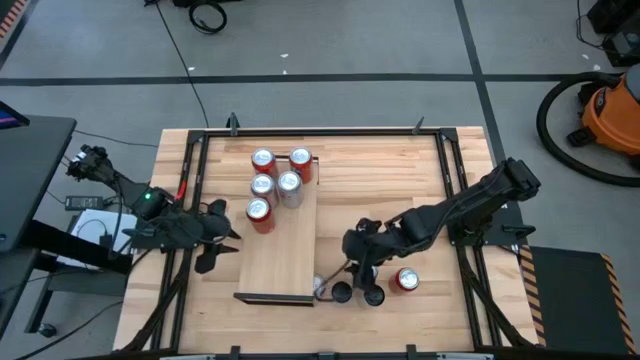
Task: Place canned beverage on shelf
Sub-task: Put the red black soda can on the shelf aligned with the other red soda can
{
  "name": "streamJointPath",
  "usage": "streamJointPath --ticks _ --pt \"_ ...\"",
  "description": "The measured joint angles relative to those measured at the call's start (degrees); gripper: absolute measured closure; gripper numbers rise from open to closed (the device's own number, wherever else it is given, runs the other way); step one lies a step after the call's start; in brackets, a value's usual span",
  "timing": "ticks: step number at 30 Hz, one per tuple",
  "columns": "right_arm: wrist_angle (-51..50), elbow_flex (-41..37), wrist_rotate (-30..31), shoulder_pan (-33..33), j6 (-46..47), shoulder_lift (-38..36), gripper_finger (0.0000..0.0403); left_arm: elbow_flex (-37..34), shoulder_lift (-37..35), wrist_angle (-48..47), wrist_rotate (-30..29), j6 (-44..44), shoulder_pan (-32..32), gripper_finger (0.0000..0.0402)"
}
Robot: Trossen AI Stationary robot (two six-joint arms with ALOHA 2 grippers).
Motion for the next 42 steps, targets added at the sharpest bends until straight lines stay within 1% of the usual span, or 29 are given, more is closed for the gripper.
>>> streamJointPath --ticks 3,7,10,14,19,25,30,33,38,42 --pt "-10.7 3.9 0.8 -0.6 8.1 -0.1 0.0137 0.0 0.0 0.0 0.0 0.0 0.0 0.0224" --pt "-24.7 8.5 0.2 -1.0 12.7 -0.4 0.0124 0.0 0.0 0.0 -0.3 0.7 0.0 0.0224" --pt "-33.4 8.9 -3.5 -0.4 16.9 -0.3 0.0121 0.0 0.0 0.0 -0.5 1.0 0.0 0.0224" --pt "-39.5 7.8 -9.6 0.3 22.0 -0.3 0.0113 0.0 0.0 0.0 -0.5 2.2 0.0 0.0224" --pt "-38.8 7.7 -13.4 2.6 27.0 -0.3 0.0094 0.0 0.0 0.0 -0.5 3.2 0.0 0.0224" --pt "-38.0 7.6 -13.6 5.9 34.4 -0.3 0.0054 0.0 0.0 -0.2 -0.5 3.8 0.0 0.0224" --pt "-38.0 6.7 -11.7 9.2 39.4 0.2 0.0029 0.0 0.0 -0.7 -0.5 3.9 0.0 0.0224" --pt "-37.0 4.5 -12.3 10.6 41.9 0.2 0.0023 0.0 0.0 -0.8 -0.5 3.9 0.0 0.0224" --pt "-32.3 1.5 -13.7 12.4 45.1 0.2 0.0022 0.0 0.0 -1.3 -0.5 3.9 0.0 0.0224" --pt "-31.9 -1.1 -14.2 13.2 47.3 0.2 0.0022 0.0 0.0 -2.1 -0.5 3.9 0.0 0.0224"
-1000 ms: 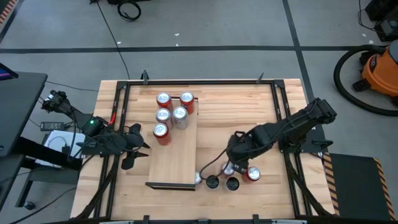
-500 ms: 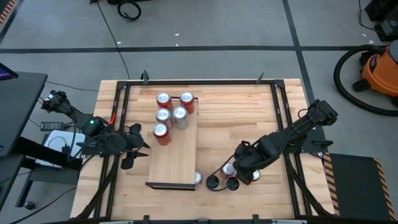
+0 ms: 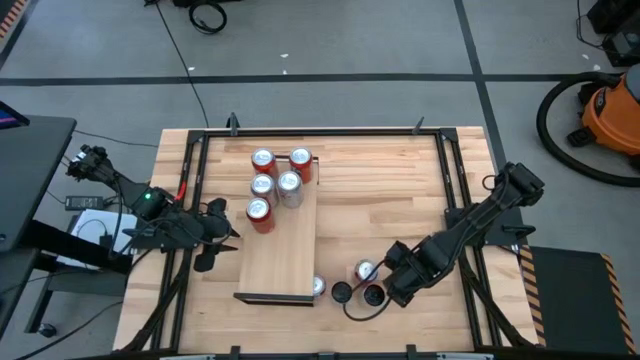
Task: Place canned beverage on shelf
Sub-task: Put the red black soda can on the shelf aligned with the other red soda can
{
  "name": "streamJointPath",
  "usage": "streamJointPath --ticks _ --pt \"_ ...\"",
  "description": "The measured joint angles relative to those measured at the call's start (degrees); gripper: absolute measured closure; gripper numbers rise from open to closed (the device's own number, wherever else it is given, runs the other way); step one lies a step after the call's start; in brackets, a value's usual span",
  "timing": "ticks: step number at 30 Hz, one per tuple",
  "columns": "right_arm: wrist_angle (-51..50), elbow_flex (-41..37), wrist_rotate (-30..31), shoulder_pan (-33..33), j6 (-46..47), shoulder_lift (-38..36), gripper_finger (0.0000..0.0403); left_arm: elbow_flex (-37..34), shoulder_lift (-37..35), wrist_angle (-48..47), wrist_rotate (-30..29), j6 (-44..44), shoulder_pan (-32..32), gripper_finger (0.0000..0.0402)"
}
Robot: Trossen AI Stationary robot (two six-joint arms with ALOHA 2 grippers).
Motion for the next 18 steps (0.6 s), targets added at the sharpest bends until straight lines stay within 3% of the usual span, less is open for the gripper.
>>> streamJointPath --ticks 9,18 --pt "2.6 -4.6 0.4 0.1 -2.0 0.3 0.0030 0.0 0.0 -0.2 0.0 0.2 0.0 0.0224" --pt "1.5 -7.0 4.7 -0.9 -7.7 0.2 0.0091 0.0 0.0 -0.2 0.0 0.3 0.0 0.0224"
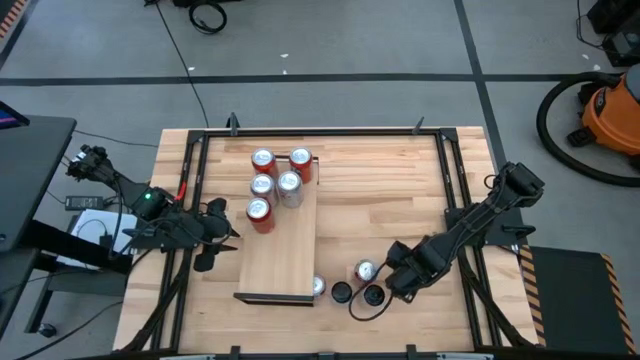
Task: Place canned beverage on shelf
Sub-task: Put the red black soda can on the shelf aligned with the other red soda can
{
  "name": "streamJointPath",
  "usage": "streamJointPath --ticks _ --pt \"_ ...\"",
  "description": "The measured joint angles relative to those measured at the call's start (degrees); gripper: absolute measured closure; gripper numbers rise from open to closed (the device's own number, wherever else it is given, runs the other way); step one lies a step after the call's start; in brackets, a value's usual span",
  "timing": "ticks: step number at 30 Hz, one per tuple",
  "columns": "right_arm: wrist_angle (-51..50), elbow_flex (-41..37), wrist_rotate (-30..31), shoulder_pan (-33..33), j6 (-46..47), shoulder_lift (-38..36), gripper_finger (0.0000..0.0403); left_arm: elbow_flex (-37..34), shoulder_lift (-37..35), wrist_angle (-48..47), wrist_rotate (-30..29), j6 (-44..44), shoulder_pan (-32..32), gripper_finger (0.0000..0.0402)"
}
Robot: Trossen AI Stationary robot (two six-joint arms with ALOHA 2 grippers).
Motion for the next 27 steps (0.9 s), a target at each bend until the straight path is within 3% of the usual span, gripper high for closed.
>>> streamJointPath --ticks 7,16,27 --pt "-1.7 0.0 4.0 -6.0 -7.2 -0.1 0.0075 0.0 0.0 0.0 -1.1 0.1 0.0 0.0224" --pt "-1.4 0.0 7.7 -17.1 -24.3 -0.1 0.0076 0.0 0.0 0.0 -1.2 0.1 0.0 0.0224" --pt "9.0 -0.1 11.3 -26.5 -46.4 0.0 0.0073 0.0 0.0 0.0 -1.1 0.1 0.0 0.0224"
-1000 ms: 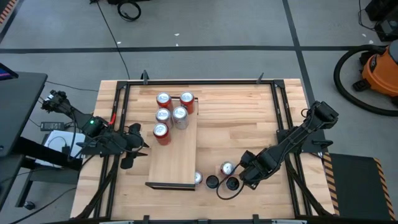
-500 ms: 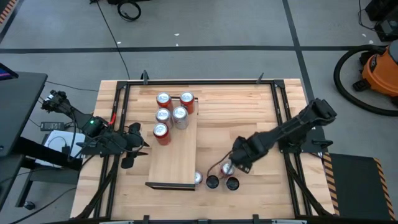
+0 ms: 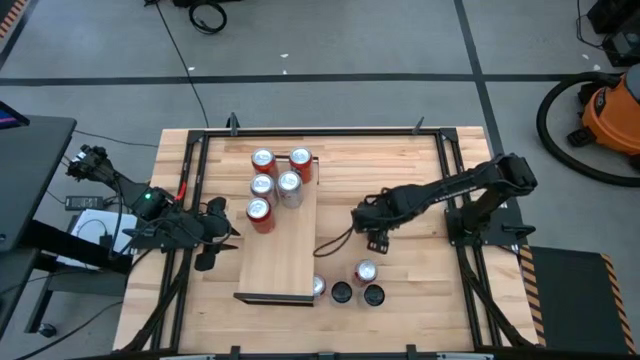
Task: Place canned beverage on shelf
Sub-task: Put the red black soda can on the shelf aligned with the other red soda can
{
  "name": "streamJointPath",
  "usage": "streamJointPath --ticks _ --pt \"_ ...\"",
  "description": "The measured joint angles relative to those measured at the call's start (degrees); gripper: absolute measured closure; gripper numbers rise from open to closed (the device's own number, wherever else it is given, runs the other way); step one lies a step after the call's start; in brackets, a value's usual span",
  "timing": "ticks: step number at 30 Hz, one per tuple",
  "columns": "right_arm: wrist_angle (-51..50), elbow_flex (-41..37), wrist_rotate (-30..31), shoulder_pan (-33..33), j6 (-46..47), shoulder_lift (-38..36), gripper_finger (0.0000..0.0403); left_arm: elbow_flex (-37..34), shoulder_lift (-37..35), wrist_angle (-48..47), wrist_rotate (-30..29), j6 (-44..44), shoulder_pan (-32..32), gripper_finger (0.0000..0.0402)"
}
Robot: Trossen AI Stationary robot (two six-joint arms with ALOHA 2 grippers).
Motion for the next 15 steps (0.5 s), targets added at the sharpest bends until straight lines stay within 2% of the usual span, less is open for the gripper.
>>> streamJointPath --ticks 7,15 --pt "6.2 -0.1 -0.6 -3.1 -6.0 0.2 0.0055 0.0 0.0 0.0 -0.8 0.0 0.0 0.0224" --pt "3.9 4.3 -1.0 -4.2 -7.1 0.3 0.0031 0.0 0.0 0.0 -1.2 -0.1 0.0 0.0224"
